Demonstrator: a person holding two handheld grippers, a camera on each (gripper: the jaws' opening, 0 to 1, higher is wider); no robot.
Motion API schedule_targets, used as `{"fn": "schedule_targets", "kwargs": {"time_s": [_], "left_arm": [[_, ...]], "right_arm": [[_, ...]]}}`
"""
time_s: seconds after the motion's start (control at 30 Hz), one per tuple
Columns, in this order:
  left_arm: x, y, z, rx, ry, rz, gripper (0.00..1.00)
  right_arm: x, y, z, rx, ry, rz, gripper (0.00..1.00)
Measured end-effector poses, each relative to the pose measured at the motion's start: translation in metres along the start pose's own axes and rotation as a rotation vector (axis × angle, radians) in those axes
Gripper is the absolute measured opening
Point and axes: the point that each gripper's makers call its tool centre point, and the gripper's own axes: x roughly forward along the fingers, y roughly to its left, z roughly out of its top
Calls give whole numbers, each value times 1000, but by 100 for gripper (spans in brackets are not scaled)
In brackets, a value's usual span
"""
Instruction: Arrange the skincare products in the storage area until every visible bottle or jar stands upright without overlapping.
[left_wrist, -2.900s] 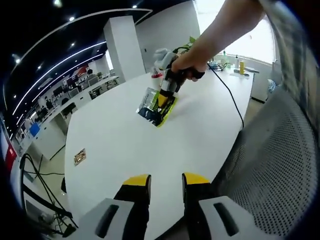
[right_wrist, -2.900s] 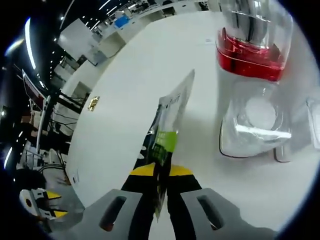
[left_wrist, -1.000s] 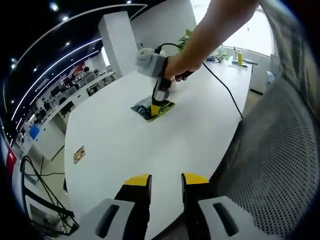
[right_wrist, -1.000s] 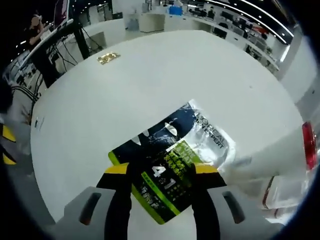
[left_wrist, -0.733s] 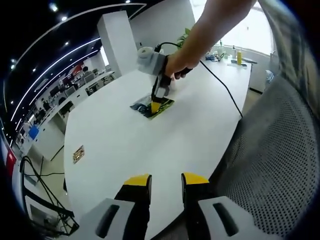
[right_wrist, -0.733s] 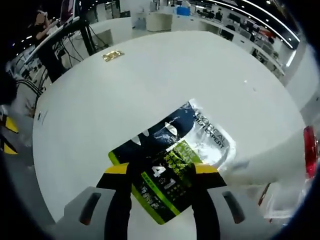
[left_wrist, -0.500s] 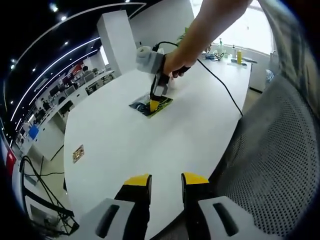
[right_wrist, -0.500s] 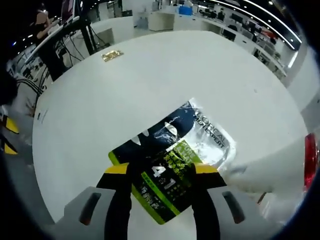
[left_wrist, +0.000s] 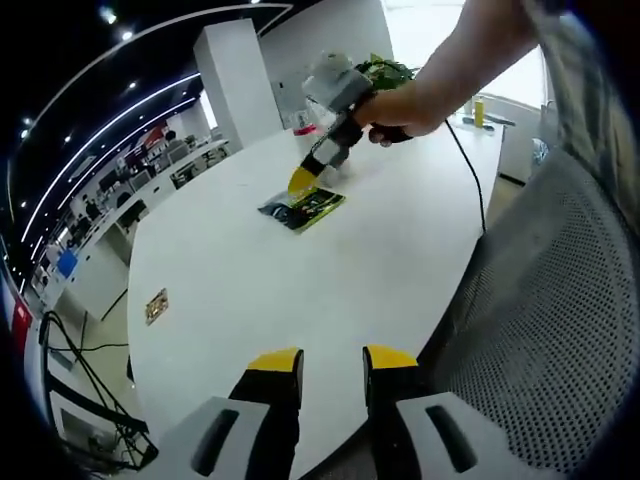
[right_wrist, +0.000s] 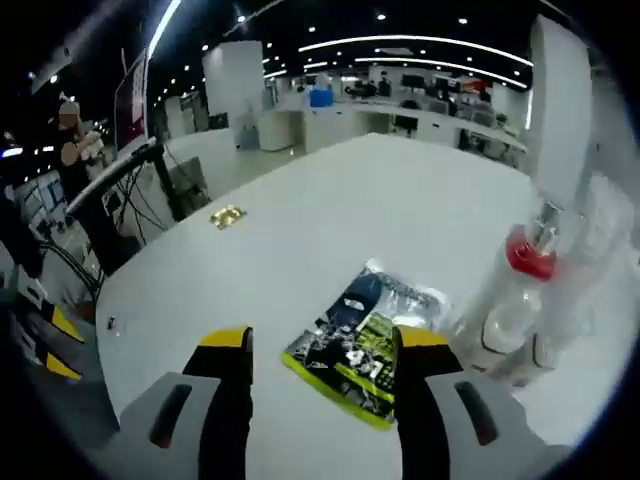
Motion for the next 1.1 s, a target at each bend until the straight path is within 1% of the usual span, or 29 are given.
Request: {"fn": "schedule_targets", "kwargs": {"time_s": [0.03, 0.1, 0.13, 0.17, 0.23, 0.3, 0.33, 0.37, 0.43, 0.5, 0.53, 0.6, 0.67, 0.73, 0.77, 0.8, 0.83, 0.9, 0.93, 0.97, 1.0, 1.03, 1.07, 1.1], "left_arm": [[0, 0, 0, 0, -1, -2, 24], [0, -2, 0, 5, 2, -8, 24], [0, -2, 0, 9, 2, -11, 24], [1, -3, 0, 14, 2, -14, 24], [1, -4, 0, 20, 2, -21, 24], [0, -6, 1, 39, 3, -28, 24], [-1, -6, 5, 58, -20, -25, 24], [-2, -7, 6, 58, -27, -30, 24], [-1, -10, 5, 49, -20, -48, 24], [0, -10, 3, 44, -9, -58, 24], [0, -10, 4, 31, -15, -73, 25], [-1, -11, 6, -25, -27, -99, 25], [-1, -8, 8, -76, -37, -110, 27], [-3, -5, 9, -162, -41, -141, 26], [-4, -2, 11, -226, -48, -163, 27], [-5, -1, 11, -259, -50, -181, 27], [-6, 4, 14, -298, -65, -189, 29], [-8, 13, 16, -358, -88, -204, 35], [-7, 21, 13, -326, -84, -189, 39], [-7, 30, 9, -302, -69, -164, 40], [-9, 43, -3, -257, -9, -133, 40], [-9, 48, -10, -238, 23, -127, 45], [-8, 57, -17, -234, 47, -118, 53], [-6, 62, -21, -232, 53, -114, 63]], "right_arm": [[-13, 7, 4, 17, -49, 13, 58], [-30, 11, -2, 39, -41, -11, 58], [-38, 18, -3, 82, -53, -2, 60], [-45, 21, -6, 95, -49, -6, 61], [-57, 30, -8, 97, -52, 1, 61], [-69, 42, -8, 117, -66, 12, 62], [-77, 50, -6, 119, -81, 20, 63], [-81, 54, -5, 116, -94, 17, 63], [-92, 65, -2, 133, -120, 25, 63], [-101, 80, -1, 122, -146, 27, 63], [-105, 88, -1, 108, -156, 37, 63], [-110, 99, -4, 72, -161, 38, 63], [-115, 109, -8, 38, -163, 40, 63], [-118, 117, -12, -19, -143, 33, 64], [-118, 119, -12, -48, -138, 34, 64], [-119, 122, -11, -76, -141, 36, 64], [-120, 125, -6, -109, -160, 35, 64], [-121, 130, -5, -120, -173, 38, 64], [-121, 131, -7, -126, -174, 40, 64], [-121, 131, -8, -132, -173, 38, 63], [-121, 127, -10, -147, -166, 24, 63], [-121, 124, -10, -159, -164, 12, 62], [-122, 121, -7, -161, -173, -1, 62], [-122, 118, -6, -154, -181, -12, 61]]}}
